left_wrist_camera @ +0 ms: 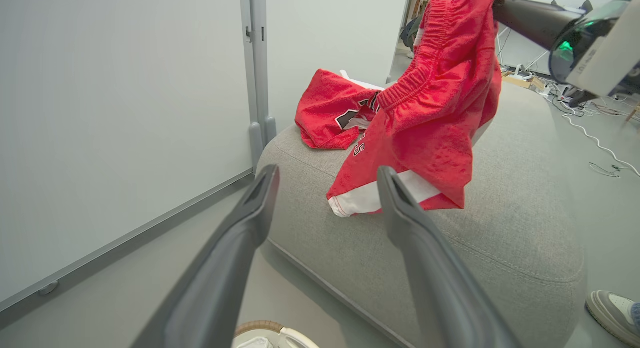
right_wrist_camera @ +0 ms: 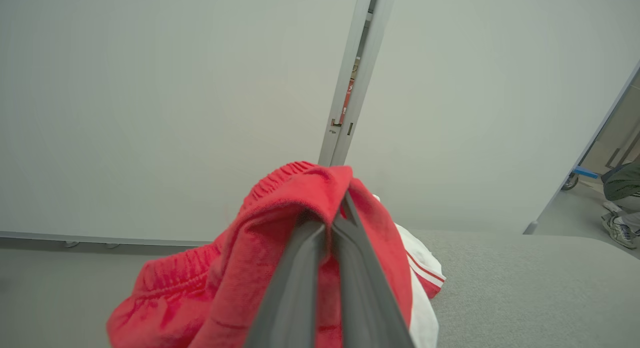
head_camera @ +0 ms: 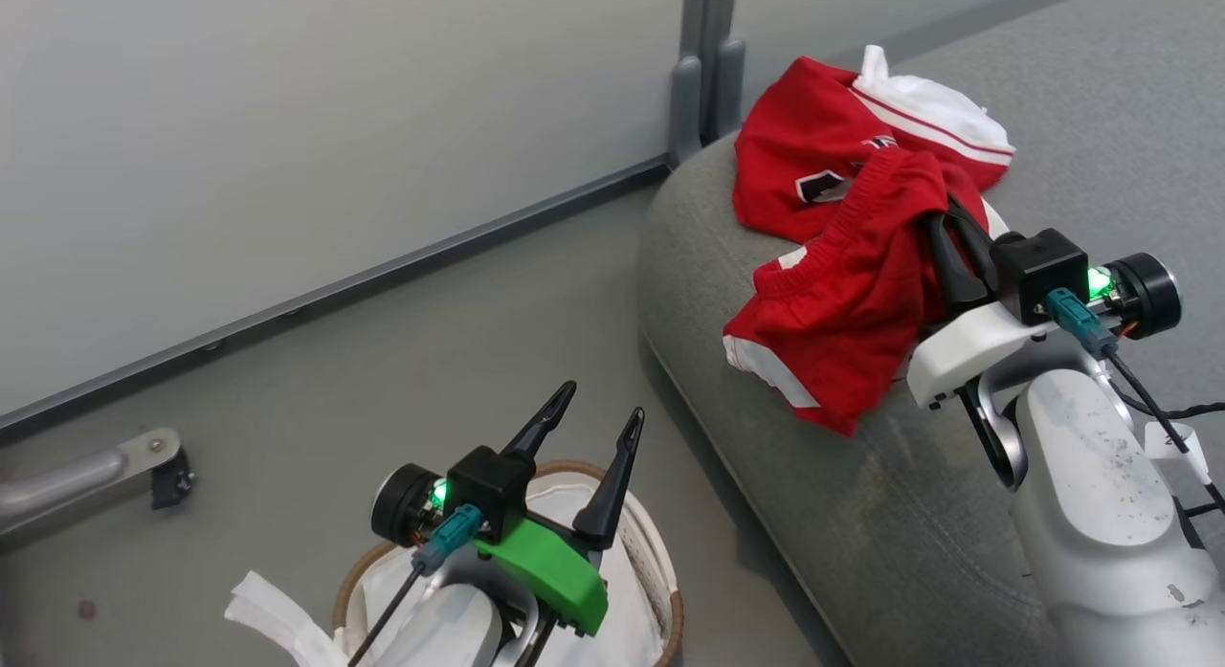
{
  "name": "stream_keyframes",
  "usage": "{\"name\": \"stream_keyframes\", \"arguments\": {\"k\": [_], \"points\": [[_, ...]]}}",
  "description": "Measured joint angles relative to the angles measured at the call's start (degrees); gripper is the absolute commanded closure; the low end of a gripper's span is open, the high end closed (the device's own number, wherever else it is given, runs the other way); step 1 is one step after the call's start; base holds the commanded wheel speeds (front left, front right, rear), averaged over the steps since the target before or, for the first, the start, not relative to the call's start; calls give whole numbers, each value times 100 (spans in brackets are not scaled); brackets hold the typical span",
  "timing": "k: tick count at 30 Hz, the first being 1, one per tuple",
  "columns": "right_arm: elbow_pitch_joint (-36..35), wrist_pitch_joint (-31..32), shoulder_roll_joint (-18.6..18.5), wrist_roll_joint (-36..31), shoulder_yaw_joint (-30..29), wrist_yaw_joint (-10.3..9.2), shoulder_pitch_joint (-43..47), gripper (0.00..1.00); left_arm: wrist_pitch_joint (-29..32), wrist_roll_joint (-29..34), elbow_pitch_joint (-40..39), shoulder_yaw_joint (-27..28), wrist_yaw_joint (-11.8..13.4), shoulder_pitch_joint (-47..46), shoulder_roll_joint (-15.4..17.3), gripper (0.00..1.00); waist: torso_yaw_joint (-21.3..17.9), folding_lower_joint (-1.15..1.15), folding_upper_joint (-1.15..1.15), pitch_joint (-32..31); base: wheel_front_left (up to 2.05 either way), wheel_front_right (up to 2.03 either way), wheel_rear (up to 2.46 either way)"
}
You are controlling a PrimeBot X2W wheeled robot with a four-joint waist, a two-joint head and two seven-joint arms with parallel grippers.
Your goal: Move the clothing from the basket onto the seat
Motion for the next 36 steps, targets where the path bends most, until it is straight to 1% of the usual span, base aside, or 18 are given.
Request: {"name": "stream_keyframes", "arguments": {"k": [4, 7, 13, 16, 19, 21, 22, 27, 30, 32, 36], "points": [[-34, 0, -9, 11, -114, 0, -12, 100, -1, 5, 21, -97, -1, -130, 0, 0, -312, 0, 0, 178, 0, 0, 0], [-81, 0, -10, 37, -201, 0, -44, 100, -1, 8, 42, -134, -1, -240, 29, 0, -457, 0, 0, 358, 0, 0, 0], [-125, 0, 18, 81, -415, 0, -160, 100, -1, 16, 43, -238, -1, -487, 131, 0, -580, 0, 0, 780, 0, 0, 0], [-114, 0, -92, 110, -528, 0, -489, 100, -1, 59, 27, -280, -1, -661, 201, 0, -569, 0, 0, 1018, 0, 0, 0], [-111, 0, -335, 146, -676, 0, -979, 100, -1, 133, -25, -287, -1, -865, 271, 0, -514, 0, 0, 1286, 0, 0, 0], [-94, 0, -573, 147, -812, 0, -1366, 100, -2, 198, -70, -309, -1, -1018, 300, 0, -447, 0, 0, 1493, 0, 0, 0], [-64, 0, -813, 145, -935, 0, -1680, 100, -1, 240, -102, -348, -1, -1149, 326, 0, -371, 0, 0, 1688, 0, 0, 0], [247, 0, -1366, 123, -1279, 0, -2334, 100, -2, 304, -214, -400, -1, -1418, 369, 0, -107, 1, 0, 2216, 0, 0, 0], [471, 0, -1575, 116, -1448, 0, -2525, 100, -1, 349, -297, -405, -1, -1516, 369, 0, 85, 1, 0, 2504, 0, 0, 0], [576, -1, -1646, 97, -1549, 0, -2602, 100, -1, 377, -350, -393, -1, -1571, 379, 0, 212, 1, 0, 2687, 0, 0, 0], [882, 0, -1637, -31, -1610, 0, -2578, 100, -1, 456, -425, -334, -1, -1598, 392, 0, 466, 1, 0, 3053, 0, 0, 0]]}}
